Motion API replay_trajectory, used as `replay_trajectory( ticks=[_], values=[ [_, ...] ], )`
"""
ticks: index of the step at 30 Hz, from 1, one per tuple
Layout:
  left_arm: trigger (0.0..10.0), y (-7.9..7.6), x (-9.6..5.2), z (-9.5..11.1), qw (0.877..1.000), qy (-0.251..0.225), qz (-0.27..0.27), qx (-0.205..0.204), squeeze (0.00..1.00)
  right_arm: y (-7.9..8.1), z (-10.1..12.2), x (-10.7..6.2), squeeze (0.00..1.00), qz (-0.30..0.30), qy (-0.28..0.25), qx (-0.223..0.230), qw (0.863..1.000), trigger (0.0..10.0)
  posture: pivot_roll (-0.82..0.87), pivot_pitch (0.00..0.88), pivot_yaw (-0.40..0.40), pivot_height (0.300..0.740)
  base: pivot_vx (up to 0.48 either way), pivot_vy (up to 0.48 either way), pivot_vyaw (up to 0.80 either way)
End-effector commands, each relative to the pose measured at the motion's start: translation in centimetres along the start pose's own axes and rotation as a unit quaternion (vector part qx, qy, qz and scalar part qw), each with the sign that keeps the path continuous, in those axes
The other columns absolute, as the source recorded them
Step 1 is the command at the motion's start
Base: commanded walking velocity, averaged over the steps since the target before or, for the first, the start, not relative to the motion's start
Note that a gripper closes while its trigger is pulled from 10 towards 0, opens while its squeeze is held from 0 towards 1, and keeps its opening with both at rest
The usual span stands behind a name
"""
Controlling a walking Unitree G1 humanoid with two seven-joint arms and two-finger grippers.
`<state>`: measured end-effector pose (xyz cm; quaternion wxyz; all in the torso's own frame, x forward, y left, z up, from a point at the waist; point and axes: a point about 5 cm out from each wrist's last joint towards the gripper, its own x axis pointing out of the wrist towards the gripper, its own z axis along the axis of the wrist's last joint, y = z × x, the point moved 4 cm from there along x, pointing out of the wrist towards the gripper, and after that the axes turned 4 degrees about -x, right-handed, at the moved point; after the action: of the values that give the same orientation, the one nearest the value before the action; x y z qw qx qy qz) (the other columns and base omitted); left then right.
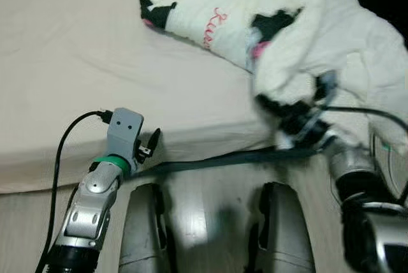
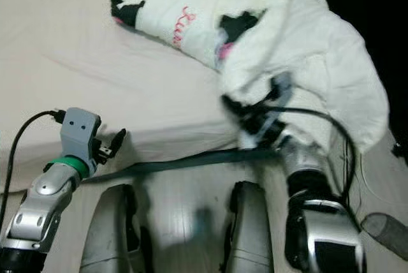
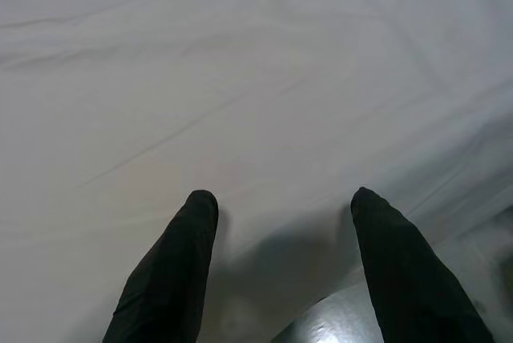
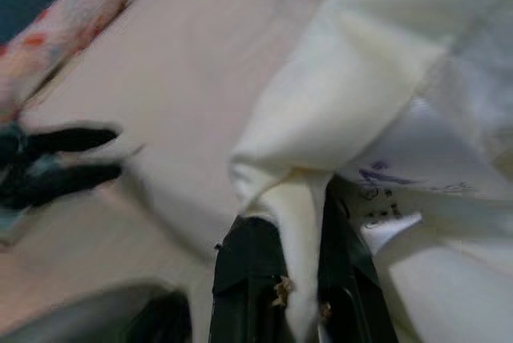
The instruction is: Clean up the room
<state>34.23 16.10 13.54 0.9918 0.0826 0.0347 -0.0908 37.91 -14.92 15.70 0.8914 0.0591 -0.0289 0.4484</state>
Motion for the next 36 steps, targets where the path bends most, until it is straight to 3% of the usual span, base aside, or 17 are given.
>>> replay_trajectory(
  ticks=[1, 3, 5, 10, 15, 16, 17, 18, 20, 23, 24, 25, 26, 27, 32, 34, 36],
  values=[
    [10.0, 0.0, -0.2, -0.9, 1.000, 0.014, 0.003, 0.004, 0.00, 4.2, -2.6, 1.9, 0.00, 0.112, 0.035, 0.024, 0.993, 0.0, 0.16, 0.277, 0.090, 0.546, 0.000, 0.000, 0.00],
    [10.0, 0.0, -0.2, -0.9, 1.000, 0.013, 0.004, 0.002, 0.00, 6.9, -5.0, 1.7, 0.00, 0.167, 0.067, 0.042, 0.983, 0.0, 0.16, 0.274, 0.087, 0.546, 0.000, 0.000, 0.00],
    [10.0, 0.0, -0.2, -0.9, 1.000, 0.013, 0.004, 0.002, 0.00, 6.9, -5.0, 1.7, 0.00, 0.167, 0.067, 0.042, 0.983, 0.0, 0.16, 0.274, 0.087, 0.546, 0.000, 0.000, 0.00],
    [10.0, 0.4, -0.3, -1.0, 1.000, 0.012, 0.017, -0.003, 0.00, 12.1, -9.1, 0.1, 0.00, 0.265, 0.137, 0.076, 0.951, 0.0, 0.16, 0.275, 0.071, 0.546, 0.000, 0.000, 0.00],
    [10.0, 0.2, -0.3, -1.2, 1.000, 0.014, 0.017, -0.007, 0.00, 14.5, -10.5, -0.7, 0.00, 0.304, 0.171, 0.074, 0.934, 0.0, 0.15, 0.277, 0.071, 0.546, 0.000, 0.000, 0.00],
    [10.0, 0.1, -0.2, -1.2, 1.000, 0.013, 0.015, -0.008, 0.00, 14.1, -10.6, -0.3, 0.00, 0.281, 0.169, 0.057, 0.943, 0.0, 0.14, 0.276, 0.069, 0.546, 0.000, 0.000, 0.00],
    [10.0, 0.0, -0.1, -1.2, 1.000, 0.013, 0.015, -0.009, 0.00, 12.9, -10.0, 0.2, 0.00, 0.242, 0.156, 0.031, 0.957, 10.0, 0.14, 0.275, 0.069, 0.546, 0.000, 0.000, 0.00],
    [10.0, 0.0, -0.1, -1.2, 1.000, 0.013, 0.015, -0.009, 0.00, 12.9, -10.0, 0.2, 0.00, 0.242, 0.156, 0.031, 0.957, 10.0, 0.14, 0.275, 0.069, 0.546, 0.000, 0.000, 0.00],
    [10.0, -0.1, 0.0, -1.1, 1.000, 0.012, 0.014, -0.010, 0.00, 9.4, -6.9, 1.3, 0.00, 0.137, 0.103, -0.027, 0.985, 10.0, 0.14, 0.274, 0.071, 0.546, 0.000, 0.000, 0.00],
    [10.0, -0.1, 0.0, -1.1, 1.000, 0.012, 0.014, -0.010, 0.00, 8.6, -6.0, 1.4, 0.00, 0.112, 0.088, -0.040, 0.989, 10.0, 0.14, 0.274, 0.071, 0.546, 0.000, 0.000, 0.00],
    [10.0, -0.1, 0.0, -1.2, 1.000, 0.012, 0.013, -0.010, 0.00, 6.7, -2.1, 1.6, 0.00, 0.056, 0.024, -0.081, 0.995, 10.0, 0.14, 0.274, 0.075, 0.546, 0.000, 0.000, 0.00],
    [10.0, -0.1, 0.1, -1.2, 1.000, 0.013, 0.012, -0.009, 0.00, 4.3, 2.5, 1.0, 0.55, -0.020, -0.049, -0.124, 0.991, 10.0, 0.14, 0.273, 0.081, 0.546, 0.000, 0.000, 0.00],
    [10.0, -0.2, 0.1, -1.2, 1.000, 0.013, 0.011, -0.009, 0.00, 2.9, 5.8, 0.2, 0.55, -0.072, -0.102, -0.150, 0.981, 10.0, 0.14, 0.273, 0.081, 0.546, 0.000, 0.000, 0.00],
    [10.0, -0.2, 0.1, -1.3, 1.000, 0.014, 0.009, -0.009, 0.00, 1.4, 8.8, -1.3, 1.00, -0.128, -0.147, -0.173, 0.966, 10.0, 0.13, 0.272, 0.085, 0.546, 0.000, 0.000, 0.00],
    [10.0, -0.4, 0.2, -1.2, 1.000, 0.014, 0.006, -0.007, 0.00, -1.8, 12.2, -4.6, 1.00, -0.231, -0.211, -0.176, 0.933, 10.0, 0.13, 0.268, 0.088, 0.546, 0.000, 0.000, 0.00],
    [10.0, -0.3, 0.2, -1.2, 1.000, 0.013, 0.005, -0.006, 0.00, -5.2, 12.1, -7.9, 1.00, -0.324, -0.250, -0.110, 0.906, 10.0, 0.14, 0.262, 0.093, 0.546, 0.000, 0.000, 0.00],
    [10.0, -0.3, 0.3, -1.2, 1.000, 0.013, 0.005, -0.006, 0.00, -6.5, 11.6, -9.3, 1.00, -0.362, -0.266, -0.071, 0.891, 10.0, 0.14, 0.262, 0.093, 0.546, 0.000, 0.000, 0.00]
  ],
)
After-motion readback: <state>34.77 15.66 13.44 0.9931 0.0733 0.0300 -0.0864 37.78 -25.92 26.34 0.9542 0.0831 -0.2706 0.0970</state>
